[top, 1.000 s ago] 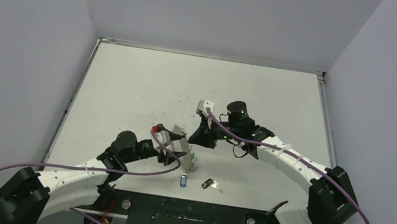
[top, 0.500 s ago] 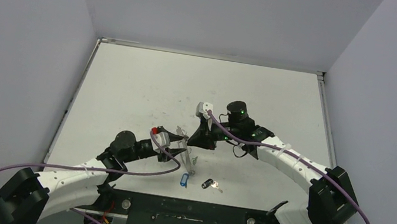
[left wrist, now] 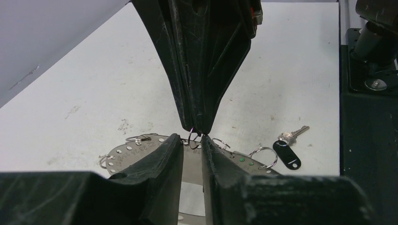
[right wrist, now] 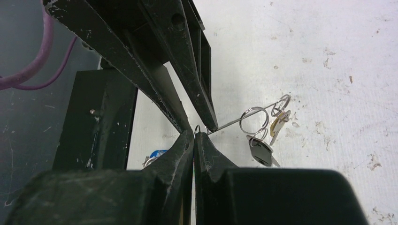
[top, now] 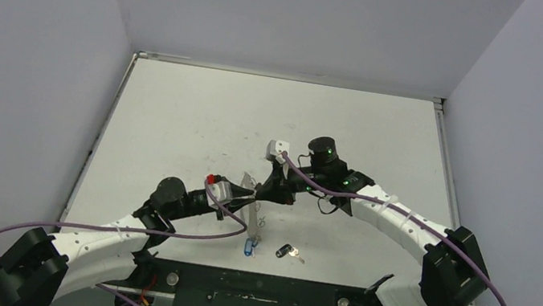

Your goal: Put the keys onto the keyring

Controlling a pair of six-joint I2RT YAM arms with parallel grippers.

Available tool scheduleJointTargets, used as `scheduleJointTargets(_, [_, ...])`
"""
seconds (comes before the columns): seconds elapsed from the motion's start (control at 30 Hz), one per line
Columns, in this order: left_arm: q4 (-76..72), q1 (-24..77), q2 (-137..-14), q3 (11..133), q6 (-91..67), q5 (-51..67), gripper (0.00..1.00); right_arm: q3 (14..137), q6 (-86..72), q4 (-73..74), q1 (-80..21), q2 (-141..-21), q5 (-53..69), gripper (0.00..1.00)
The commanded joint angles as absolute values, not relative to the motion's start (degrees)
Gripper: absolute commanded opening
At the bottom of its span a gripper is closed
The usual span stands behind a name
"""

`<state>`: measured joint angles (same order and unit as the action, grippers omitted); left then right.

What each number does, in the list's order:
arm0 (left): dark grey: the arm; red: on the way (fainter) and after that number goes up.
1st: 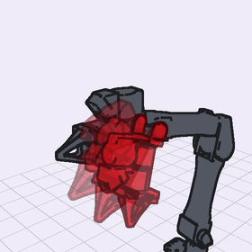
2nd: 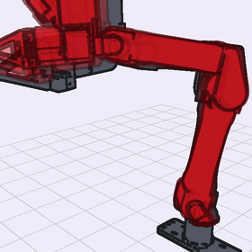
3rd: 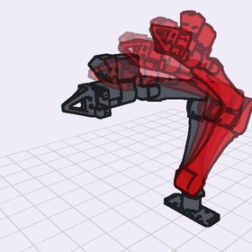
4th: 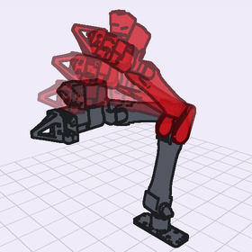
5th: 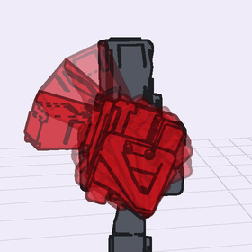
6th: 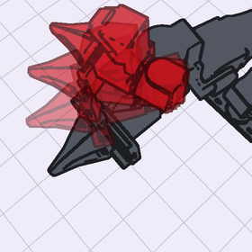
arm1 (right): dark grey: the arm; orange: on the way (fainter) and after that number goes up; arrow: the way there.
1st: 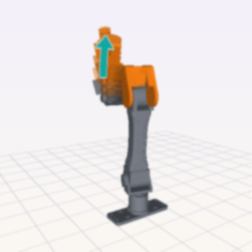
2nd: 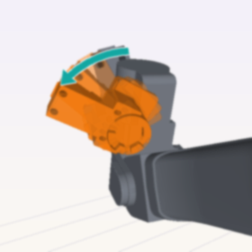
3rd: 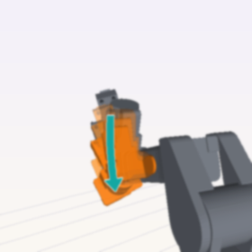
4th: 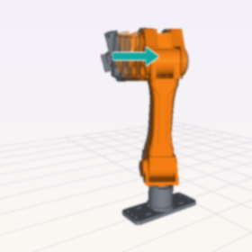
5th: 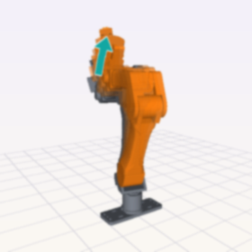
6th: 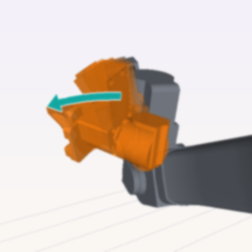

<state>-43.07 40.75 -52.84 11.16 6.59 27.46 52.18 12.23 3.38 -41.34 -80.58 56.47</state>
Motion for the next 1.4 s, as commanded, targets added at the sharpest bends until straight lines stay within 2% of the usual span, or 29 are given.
scheduleJointTargets(0.0, [-45.96, 40.98, -52.36, 13.93, 7.54, 31.69, 0.16, 55.43, 12.95, -0.48, -42.01, -81.45, 59.27, 0.0])
scheduleJointTargets(0.07, [-45.26, 41.03, -52.36, 13.89, 7.68, 31.73, 0.12, 55.47, 12.71, -0.59, -42.06, -81.63, 59.33, 0.0])
scheduleJointTargets(0.37, [-41.62, 41.05, -52.79, 14.64, 9.33, 32.38, 0.11, 55.49, 12.39, -0.7, -42.11, -81.43, 59.77, 0.0])
scheduleJointTargets(0.53, [-41.93, 41.25, -54.63, 15.5, 9.66, 34.19, 0.06, 55.35, 12.31, -1.01, -42.2, -81.3, 60.2, 0.0])
scheduleJointTargets(0.87, [-41.75, 41.71, -57.74, 16.7, 11.39, 36.27, 0.1, 55.28, 12.48, -0.9, -42.36, -81.65, 60.74, 0.0])
scheduleJointTargets(1.0, [-41.82, 41.77, -57.03, 16.2, 11.75, 35.92, 0.0, 55.26, 12.9, -0.21, -42.36, -81.65, 60.11, 0.0])
scheduleJointTargets(1.27, [-41.84, 41.73, -54.23, 14.55, 10.31, 32.41, 0.0, 55.22, 12.13, -1.04, -42.29, -81.68, 58.29, 0.0])
scheduleJointTargets(1.3, [-41.91, 41.7, -53.82, 14.24, 10.02, 31.48, 0.0, 55.09, 11.76, -1.69, -42.28, -81.57, 57.94, 0.02])
scheduleJointTargets(1.37, [-41.84, 41.78, -52.9, 13.79, 9.69, 29.95, 0.0, 54.6, 10.49, -3.51, -42.11, -80.95, 56.81, 0.18])
